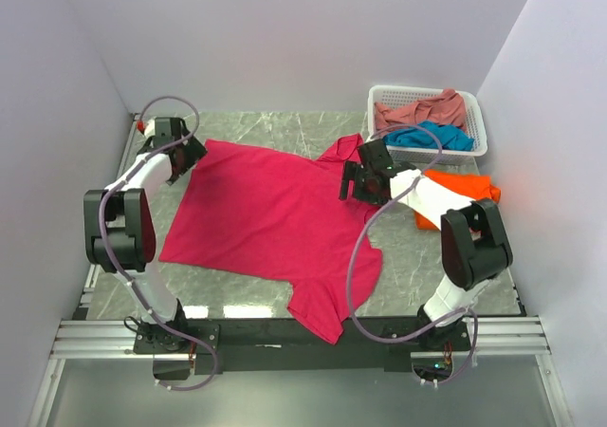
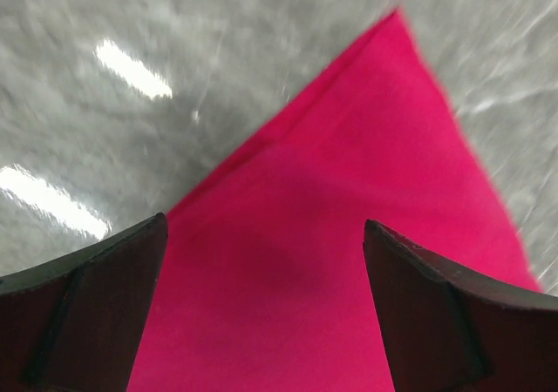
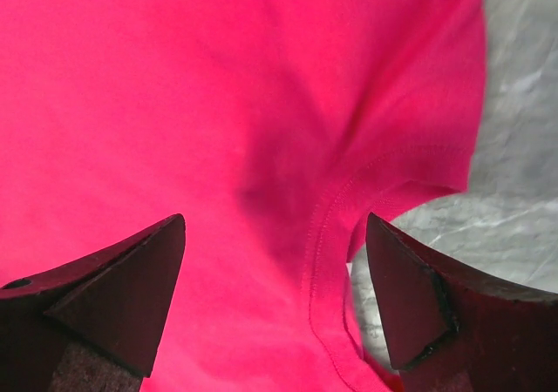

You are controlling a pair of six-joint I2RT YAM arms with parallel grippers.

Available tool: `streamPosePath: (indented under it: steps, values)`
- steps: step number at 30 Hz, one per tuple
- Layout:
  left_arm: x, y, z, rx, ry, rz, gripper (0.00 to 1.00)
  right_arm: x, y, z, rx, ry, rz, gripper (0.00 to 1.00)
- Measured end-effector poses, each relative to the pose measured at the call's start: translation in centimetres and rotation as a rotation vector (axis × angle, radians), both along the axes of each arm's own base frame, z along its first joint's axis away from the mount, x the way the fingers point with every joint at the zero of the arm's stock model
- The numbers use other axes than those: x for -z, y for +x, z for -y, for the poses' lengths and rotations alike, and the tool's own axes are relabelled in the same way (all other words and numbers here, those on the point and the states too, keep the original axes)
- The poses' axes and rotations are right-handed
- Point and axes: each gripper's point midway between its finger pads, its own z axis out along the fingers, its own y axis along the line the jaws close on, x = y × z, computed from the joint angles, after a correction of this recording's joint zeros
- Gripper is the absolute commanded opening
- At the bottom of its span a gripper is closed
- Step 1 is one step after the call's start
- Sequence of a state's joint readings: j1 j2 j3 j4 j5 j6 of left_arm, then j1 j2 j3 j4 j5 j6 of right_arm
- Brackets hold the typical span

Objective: Fold and stack the t-shirts
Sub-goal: Flatten the tshirt out

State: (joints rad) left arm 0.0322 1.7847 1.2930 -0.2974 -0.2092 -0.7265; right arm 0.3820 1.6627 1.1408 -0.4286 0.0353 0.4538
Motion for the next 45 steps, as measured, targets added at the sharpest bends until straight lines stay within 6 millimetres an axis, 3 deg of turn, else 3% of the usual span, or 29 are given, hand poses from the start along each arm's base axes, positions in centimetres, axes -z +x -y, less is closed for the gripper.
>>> streamPosePath:
  steps: [3, 11, 14, 24, 32, 39, 45]
  values:
    - [1.8, -1.0, 0.7, 0.027, -0.031, -0.047, 0.99, 1.8, -0.3, 0.1, 0.007, -0.011, -0.046, 0.90]
    - [5.6, -1.3, 1.3, 0.047, -0.058, -0.130, 0.99, 5.5, -0.2, 1.3, 0.041, -0.042, -0.136, 0.90]
    - [7.3, -1.8, 0.8, 0.031, -0.039, -0.181, 0.99, 5.6, 0.7, 1.7, 0.057, -0.025, -0.130, 0.90]
    - [7.4, -0.7, 0.0, -0.001, -0.007, -0.194, 0.99, 5.3, 2.3, 2.7, 0.067, 0.053, -0.147, 0.90]
    - [7.4, -0.2, -0.1, 0.001, -0.013, -0.197, 0.99, 5.2, 5.9, 3.9, 0.093, 0.004, -0.155, 0.91]
    - [6.7, 0.5, 0.4, 0.020, -0.040, -0.187, 0.99, 5.0, 7.9, 5.1, 0.095, -0.046, -0.143, 0.91]
    - [5.3, -0.2, 0.5, -0.001, -0.057, -0.189, 0.99, 3.5, 7.8, 5.2, 0.053, -0.079, -0.104, 0.91]
